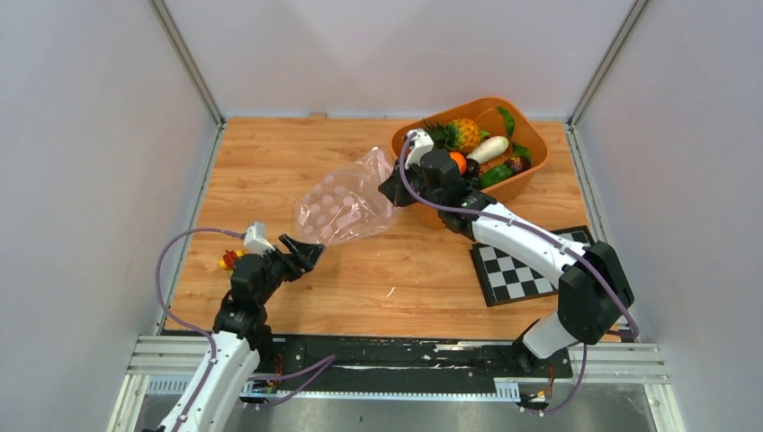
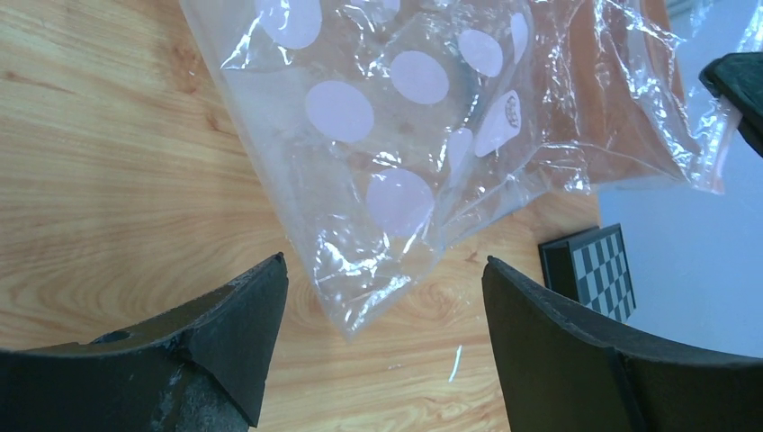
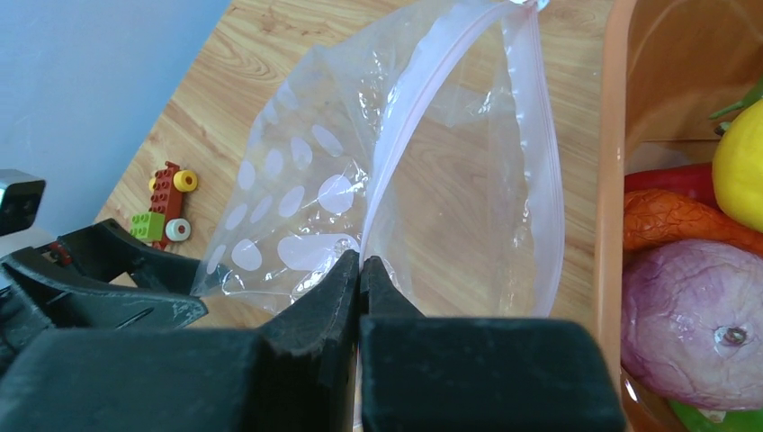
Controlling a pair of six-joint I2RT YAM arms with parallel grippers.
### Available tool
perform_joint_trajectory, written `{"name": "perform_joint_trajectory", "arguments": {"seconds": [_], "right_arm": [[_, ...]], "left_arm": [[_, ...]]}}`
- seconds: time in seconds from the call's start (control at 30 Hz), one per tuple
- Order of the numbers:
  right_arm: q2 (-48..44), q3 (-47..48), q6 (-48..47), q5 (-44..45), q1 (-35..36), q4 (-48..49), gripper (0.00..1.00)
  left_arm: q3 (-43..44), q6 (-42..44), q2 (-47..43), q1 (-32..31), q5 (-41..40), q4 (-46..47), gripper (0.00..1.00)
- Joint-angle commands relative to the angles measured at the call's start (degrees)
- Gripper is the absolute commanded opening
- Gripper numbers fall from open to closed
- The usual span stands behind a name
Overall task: Place the food in the zip-top bag and seal the zipper
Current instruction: Adjust the zipper on the food storage bag.
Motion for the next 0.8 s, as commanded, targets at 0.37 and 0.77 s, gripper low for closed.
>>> {"name": "perform_joint_trajectory", "arguments": {"seconds": [0.37,0.77], "right_arm": [[1.48,1.75,0.92,-5.08,-0.28,0.86,0.00],[-1.19,3.03,-1.48,-2.57,-1.93,-1.61,0.00]], "left_arm": [[-7.59,-2.21,6.70,-0.18,-4.26,22.85,0.58],[-5.66,3.46,2.01,-0.18,-8.65,8.07,0.06]]}}
